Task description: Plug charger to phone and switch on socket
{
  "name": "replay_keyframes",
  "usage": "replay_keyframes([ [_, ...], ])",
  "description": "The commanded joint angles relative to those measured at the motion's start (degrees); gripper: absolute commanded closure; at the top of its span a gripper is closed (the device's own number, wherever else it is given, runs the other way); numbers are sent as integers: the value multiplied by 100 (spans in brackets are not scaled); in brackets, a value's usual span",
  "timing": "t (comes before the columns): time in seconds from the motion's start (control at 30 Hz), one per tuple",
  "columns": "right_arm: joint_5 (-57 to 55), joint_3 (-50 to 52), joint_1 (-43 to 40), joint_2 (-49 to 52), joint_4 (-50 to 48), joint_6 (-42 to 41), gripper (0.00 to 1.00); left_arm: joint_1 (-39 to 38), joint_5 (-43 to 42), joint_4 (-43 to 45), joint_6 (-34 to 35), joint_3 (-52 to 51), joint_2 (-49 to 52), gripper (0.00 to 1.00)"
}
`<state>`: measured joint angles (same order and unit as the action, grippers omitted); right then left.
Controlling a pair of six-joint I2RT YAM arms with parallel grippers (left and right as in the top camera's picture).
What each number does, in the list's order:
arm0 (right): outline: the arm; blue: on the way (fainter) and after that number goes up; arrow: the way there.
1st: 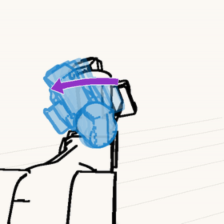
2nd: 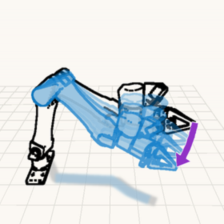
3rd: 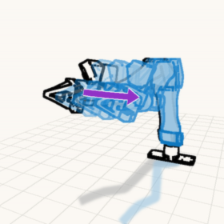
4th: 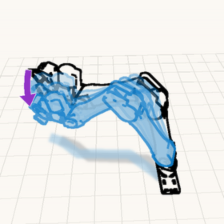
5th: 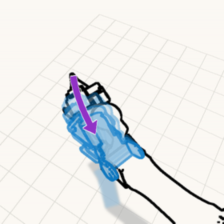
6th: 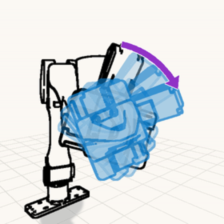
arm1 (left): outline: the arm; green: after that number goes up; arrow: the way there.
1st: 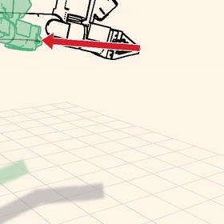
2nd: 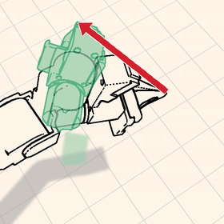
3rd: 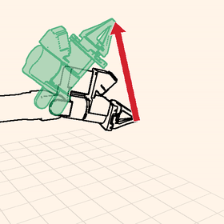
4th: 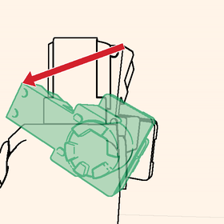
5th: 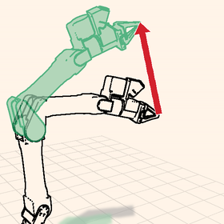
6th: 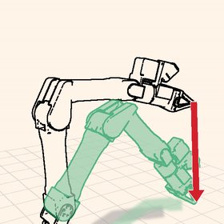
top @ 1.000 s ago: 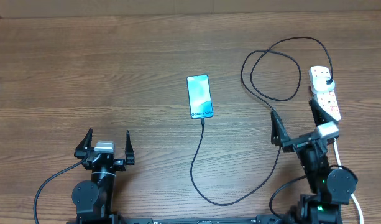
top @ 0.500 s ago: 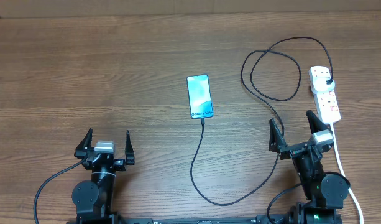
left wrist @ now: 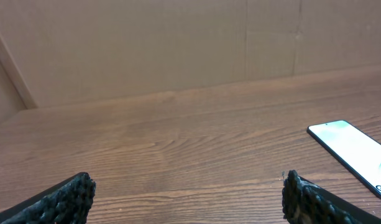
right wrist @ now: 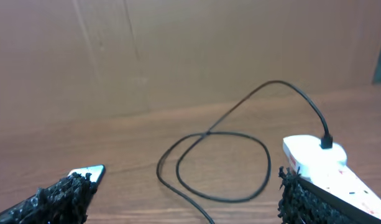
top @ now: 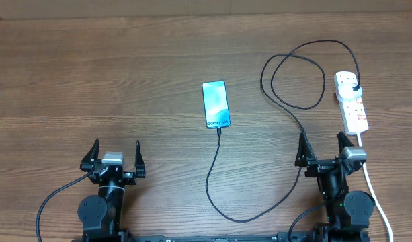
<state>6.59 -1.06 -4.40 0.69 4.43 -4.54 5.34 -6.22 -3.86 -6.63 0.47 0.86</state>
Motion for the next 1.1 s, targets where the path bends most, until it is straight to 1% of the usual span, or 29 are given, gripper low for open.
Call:
replay_keyframes([
  [0.0, -162, 63, 28, -52, 0, -59, 0, 26, 42, -17, -109, -20, -61, 0],
  [0.47, -205, 63, 28, -52, 15, -55, 0, 26, 42, -20, -109, -20, -61, 0],
  [0.6, -179, 63, 28, -52, 13, 55, 0, 26, 42, -17, -109, -20, -61, 0],
  [0.73, 205, 63, 79, -52, -26, 678, 0, 26, 42, -20, -107, -20, -61, 0],
  [1.07, 210, 63, 184, -52, -26, 916, 0, 26, 42, -17, -107, -20, -61, 0],
])
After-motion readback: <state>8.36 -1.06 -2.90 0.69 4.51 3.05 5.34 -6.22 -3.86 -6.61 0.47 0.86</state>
